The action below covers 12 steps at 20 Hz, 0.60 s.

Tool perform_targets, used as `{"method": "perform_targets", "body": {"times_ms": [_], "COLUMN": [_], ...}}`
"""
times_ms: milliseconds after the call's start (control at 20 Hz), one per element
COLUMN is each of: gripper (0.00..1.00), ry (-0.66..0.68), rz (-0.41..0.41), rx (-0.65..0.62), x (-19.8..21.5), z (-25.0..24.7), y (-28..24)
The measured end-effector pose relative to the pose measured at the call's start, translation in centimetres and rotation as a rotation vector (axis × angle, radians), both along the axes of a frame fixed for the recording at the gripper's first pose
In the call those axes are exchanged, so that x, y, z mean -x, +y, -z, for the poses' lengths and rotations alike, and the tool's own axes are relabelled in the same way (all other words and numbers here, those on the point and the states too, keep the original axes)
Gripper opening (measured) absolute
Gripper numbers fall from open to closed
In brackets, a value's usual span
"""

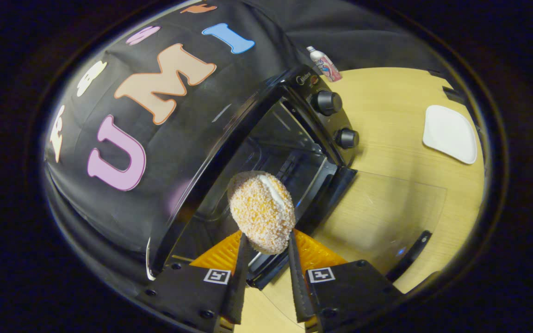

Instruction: Open the toaster oven, put the food inside, and close the toaster oven door.

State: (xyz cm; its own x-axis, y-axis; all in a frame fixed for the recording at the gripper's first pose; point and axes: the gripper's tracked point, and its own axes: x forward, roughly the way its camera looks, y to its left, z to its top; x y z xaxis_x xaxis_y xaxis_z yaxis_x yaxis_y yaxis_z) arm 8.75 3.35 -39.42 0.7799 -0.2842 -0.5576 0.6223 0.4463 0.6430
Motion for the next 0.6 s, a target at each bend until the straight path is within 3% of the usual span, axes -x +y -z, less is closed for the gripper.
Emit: {"method": "perform_targets", "body": {"times_ms": [600], "gripper": [0.52], "ry": [0.054], "rz": [-0.012], "rx": [0.139], "x": [-2.9], "z": [1.7], "y": [-2.9]}}
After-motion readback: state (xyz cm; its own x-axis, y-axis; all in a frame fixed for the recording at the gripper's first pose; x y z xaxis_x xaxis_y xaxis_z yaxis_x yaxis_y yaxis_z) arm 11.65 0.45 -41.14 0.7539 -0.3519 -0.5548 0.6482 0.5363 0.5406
